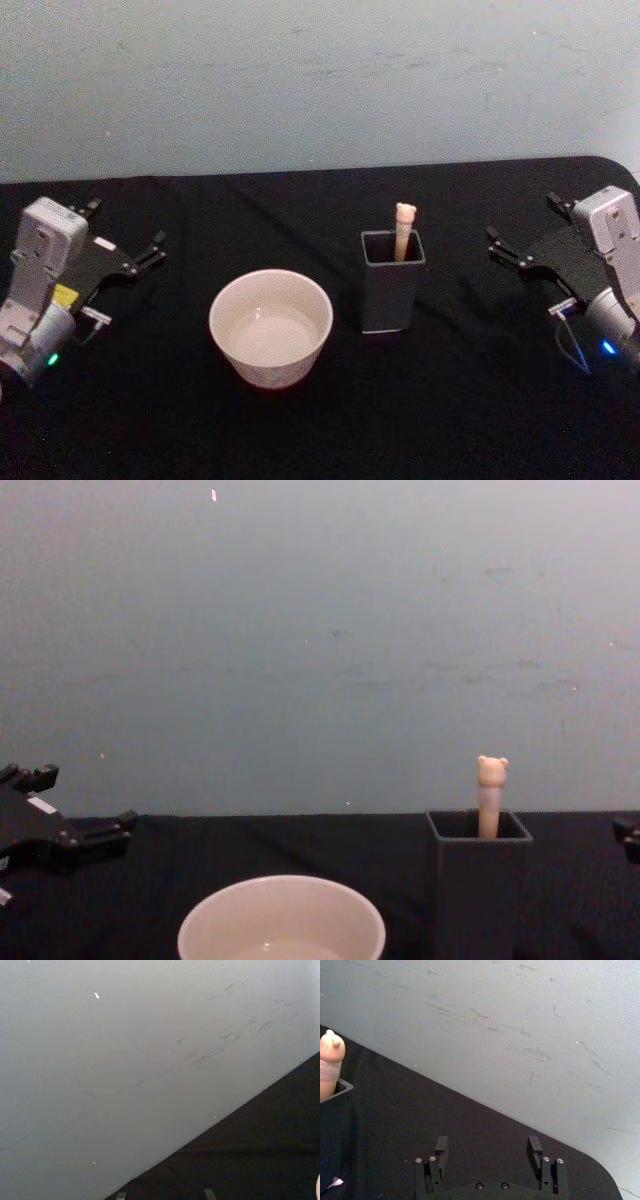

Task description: Pick up the stirring spoon with one hand, stir inside the cup, then place it back in its original position.

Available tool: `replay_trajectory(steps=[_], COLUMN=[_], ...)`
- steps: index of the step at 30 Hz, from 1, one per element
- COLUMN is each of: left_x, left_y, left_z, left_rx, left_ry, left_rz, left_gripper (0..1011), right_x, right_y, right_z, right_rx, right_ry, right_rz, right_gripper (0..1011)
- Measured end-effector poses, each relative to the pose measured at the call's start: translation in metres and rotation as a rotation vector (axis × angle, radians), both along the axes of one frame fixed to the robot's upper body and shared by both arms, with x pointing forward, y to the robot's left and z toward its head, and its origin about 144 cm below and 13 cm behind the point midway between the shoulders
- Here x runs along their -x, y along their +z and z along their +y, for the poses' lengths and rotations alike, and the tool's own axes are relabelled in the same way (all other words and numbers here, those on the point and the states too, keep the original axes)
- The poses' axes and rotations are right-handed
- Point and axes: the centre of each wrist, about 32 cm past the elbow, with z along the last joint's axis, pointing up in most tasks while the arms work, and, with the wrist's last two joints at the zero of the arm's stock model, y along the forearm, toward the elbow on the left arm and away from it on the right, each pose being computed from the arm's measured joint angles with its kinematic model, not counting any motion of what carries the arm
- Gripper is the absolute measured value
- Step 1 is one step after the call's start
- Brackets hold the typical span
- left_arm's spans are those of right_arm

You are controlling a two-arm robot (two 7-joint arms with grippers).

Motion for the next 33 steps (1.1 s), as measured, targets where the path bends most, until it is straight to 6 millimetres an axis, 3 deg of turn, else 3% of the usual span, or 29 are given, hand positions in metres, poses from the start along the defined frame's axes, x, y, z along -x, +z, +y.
replay_trajectory(steps=[11,33], left_x=[0.0,0.0], left_y=[0.0,0.0], left_z=[0.0,0.0], left_rx=[0.0,0.0], left_ry=[0.0,0.0], left_rz=[0.0,0.0], left_gripper=[1001,1001], right_x=[0.0,-0.006], right_y=[0.005,0.041], right_z=[-0.006,-0.018], right_rx=[-0.054,-0.302], right_ry=[0.058,0.446], right_rz=[0.004,0.106], right_gripper=[1000,1002])
